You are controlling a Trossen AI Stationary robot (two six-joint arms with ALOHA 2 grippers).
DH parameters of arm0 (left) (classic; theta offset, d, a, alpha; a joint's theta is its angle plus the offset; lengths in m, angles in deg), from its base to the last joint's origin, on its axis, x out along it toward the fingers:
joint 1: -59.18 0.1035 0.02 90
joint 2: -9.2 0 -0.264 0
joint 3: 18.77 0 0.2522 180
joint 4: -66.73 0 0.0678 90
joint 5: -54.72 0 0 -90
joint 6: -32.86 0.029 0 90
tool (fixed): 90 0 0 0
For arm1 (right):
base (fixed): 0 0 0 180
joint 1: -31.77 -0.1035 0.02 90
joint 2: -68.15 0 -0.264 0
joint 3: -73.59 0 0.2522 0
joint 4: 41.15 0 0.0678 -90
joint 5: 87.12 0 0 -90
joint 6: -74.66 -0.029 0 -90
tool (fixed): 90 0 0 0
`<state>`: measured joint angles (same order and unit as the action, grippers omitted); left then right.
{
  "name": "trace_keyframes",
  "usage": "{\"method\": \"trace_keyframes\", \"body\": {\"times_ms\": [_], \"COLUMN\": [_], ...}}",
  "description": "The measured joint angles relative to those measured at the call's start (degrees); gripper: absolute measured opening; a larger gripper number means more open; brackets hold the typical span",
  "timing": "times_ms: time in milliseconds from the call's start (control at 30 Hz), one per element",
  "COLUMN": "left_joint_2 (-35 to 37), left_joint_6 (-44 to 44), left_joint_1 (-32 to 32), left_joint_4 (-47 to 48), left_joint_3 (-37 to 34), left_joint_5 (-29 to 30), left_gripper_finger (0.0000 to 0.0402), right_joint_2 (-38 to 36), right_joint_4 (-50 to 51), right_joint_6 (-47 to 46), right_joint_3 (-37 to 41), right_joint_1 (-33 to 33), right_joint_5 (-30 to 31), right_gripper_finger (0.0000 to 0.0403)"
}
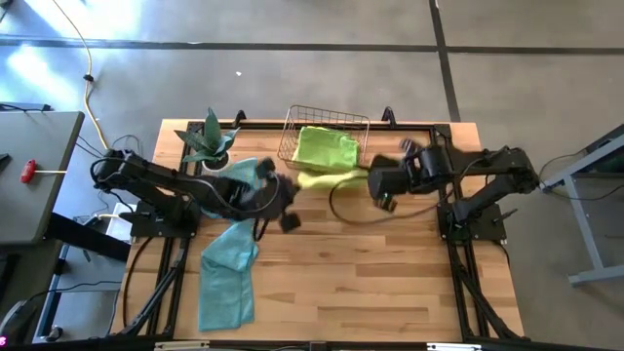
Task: Fold microfiber towels
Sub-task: Fold the light green microfiber towel
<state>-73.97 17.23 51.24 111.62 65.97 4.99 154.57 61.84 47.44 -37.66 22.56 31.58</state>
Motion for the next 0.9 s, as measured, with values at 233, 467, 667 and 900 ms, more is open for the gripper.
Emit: {"method": "trace_keyframes", "body": {"times_ms": [233, 467, 667, 900], "left_joint_2": [-6.97, -19.47, -24.10, -23.15], "left_joint_6": [-13.26, -21.39, -26.04, -25.78], "left_joint_1": [-11.43, -18.84, -19.90, -18.87], "left_joint_4": [1.27, -7.73, -13.46, -10.51], "left_joint_3": [-1.37, -1.40, -1.40, -1.31], "left_joint_5": [-9.34, -22.02, -28.95, -26.16], "left_gripper_finger": [0.0000, 0.0000, 0.0000, 0.0000], "right_joint_2": [0.30, 0.27, 1.05, 1.73], "right_joint_4": [-9.27, -39.54, -55.64, -51.55], "right_joint_6": [-11.71, -23.90, -27.74, -17.28], "right_joint_3": [20.29, 38.21, 43.79, 44.03], "right_joint_1": [-10.14, -21.33, -25.24, -22.47], "right_joint_5": [-9.98, -25.54, -33.50, -28.21], "right_gripper_finger": [0.0000, 0.0000, 0.0000, 0.0000]}}
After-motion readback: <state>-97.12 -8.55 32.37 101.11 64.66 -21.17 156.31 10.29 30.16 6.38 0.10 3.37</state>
